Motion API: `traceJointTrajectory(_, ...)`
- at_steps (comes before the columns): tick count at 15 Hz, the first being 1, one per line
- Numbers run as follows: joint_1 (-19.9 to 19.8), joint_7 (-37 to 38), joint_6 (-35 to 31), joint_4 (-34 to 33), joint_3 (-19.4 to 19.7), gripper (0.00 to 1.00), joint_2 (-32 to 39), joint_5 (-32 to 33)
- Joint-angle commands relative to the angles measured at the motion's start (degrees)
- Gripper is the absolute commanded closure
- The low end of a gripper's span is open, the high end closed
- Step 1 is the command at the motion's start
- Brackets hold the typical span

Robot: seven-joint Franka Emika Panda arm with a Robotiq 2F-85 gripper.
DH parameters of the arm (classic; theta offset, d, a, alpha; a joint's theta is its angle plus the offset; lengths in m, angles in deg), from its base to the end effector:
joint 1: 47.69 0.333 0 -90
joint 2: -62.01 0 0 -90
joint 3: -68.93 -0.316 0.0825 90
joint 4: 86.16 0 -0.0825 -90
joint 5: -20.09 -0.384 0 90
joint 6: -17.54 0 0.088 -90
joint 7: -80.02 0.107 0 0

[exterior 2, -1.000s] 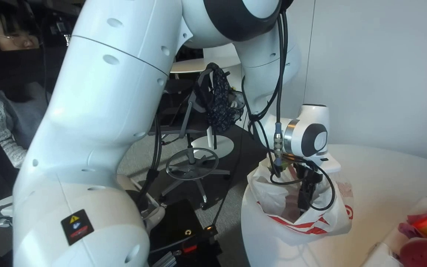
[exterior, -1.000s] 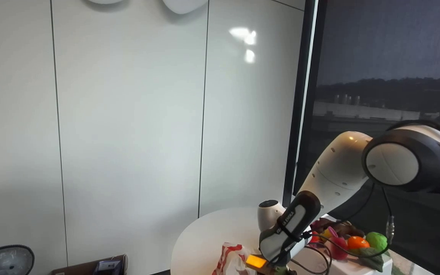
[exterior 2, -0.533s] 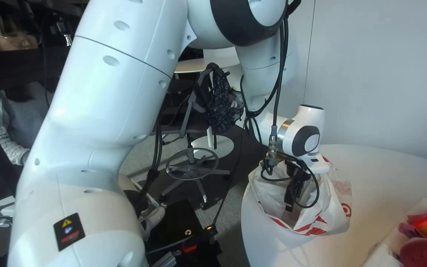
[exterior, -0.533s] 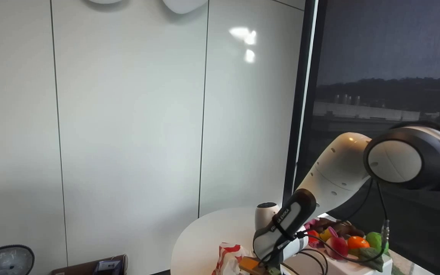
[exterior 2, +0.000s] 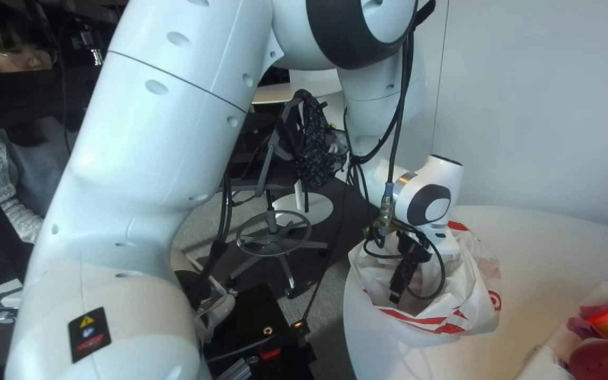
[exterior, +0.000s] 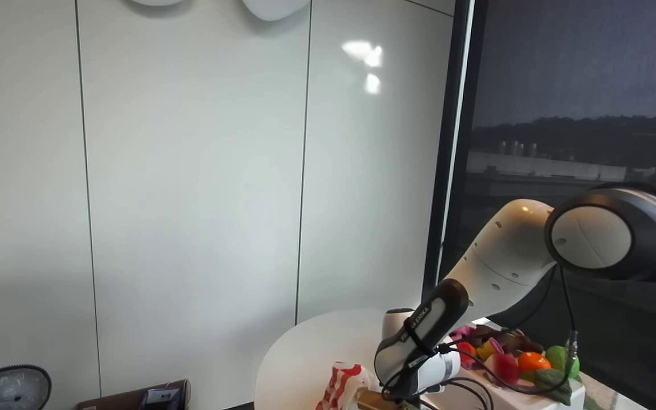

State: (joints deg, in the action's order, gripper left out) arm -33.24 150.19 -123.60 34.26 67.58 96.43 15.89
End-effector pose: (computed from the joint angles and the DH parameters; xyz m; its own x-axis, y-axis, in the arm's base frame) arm 0.5240 0.1489 0.1098 0.5133 -0.8494 -0.1226 -0.8233 -0.5277 0.2091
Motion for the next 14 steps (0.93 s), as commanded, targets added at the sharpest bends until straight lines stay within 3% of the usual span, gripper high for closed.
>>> traceJointTrajectory(1, 4.75, 4.11, -0.15, -1.21, 5.44, 0.00, 1.00, 6.91)
traceJointTrajectory(5, 10.07, 13.87, -0.58, -2.07, 12.00, 0.00, 1.37, 17.31)
traceJointTrajectory(8, 12.27, 20.72, -0.21, -2.64, 14.63, 0.00, 1.10, 24.14)
traceJointTrajectory(12, 12.67, 27.06, 0.17, -4.05, 15.02, 0.00, 1.65, 29.93)
traceJointTrajectory(14, 11.07, 26.59, 0.01, -4.99, 13.27, 0.00, 2.61, 30.65)
